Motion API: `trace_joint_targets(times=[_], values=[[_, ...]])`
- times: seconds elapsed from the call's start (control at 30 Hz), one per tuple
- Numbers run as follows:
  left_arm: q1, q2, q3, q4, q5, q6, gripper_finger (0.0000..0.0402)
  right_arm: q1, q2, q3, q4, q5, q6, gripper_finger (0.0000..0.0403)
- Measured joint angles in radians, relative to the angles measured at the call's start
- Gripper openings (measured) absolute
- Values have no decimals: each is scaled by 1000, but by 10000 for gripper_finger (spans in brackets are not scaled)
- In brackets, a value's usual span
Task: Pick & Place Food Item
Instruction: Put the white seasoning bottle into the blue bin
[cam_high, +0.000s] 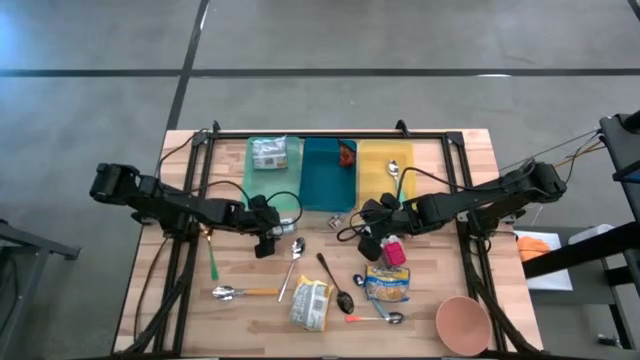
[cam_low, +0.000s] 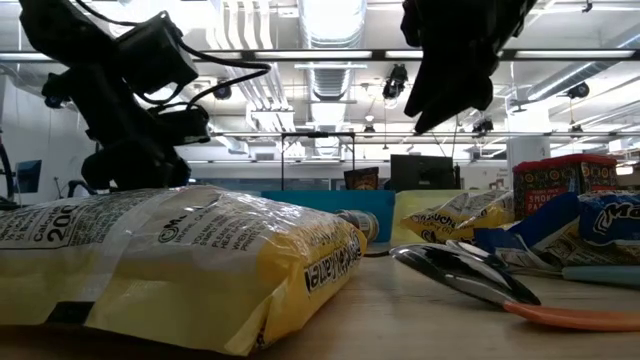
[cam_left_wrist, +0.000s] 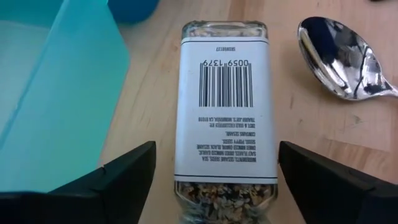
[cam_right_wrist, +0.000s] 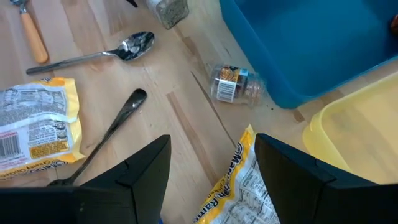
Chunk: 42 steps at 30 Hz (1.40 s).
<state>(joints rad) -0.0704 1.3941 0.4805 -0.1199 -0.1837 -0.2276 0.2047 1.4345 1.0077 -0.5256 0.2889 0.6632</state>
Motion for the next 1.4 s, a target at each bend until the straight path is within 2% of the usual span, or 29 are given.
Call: trace_joint_targets(times=[0.27,0.5,0.83,1.13,1.4], values=[[0,-2,13,-19,44,-24,198,0,0,0,109,-22,-161,231],[0,-1,84,-111,125,-101,197,1,0,0,145,-62,-354,231],[0,-2,127,-176,220,-192,197,1,0,0,144,-62,-383,231],[2,-2,199,-197,347,-400,197,20,0,20,142,-59,-535,231],[6,-2,313,-200,379,-560,197,24,3,103,142,-51,-715,231]])
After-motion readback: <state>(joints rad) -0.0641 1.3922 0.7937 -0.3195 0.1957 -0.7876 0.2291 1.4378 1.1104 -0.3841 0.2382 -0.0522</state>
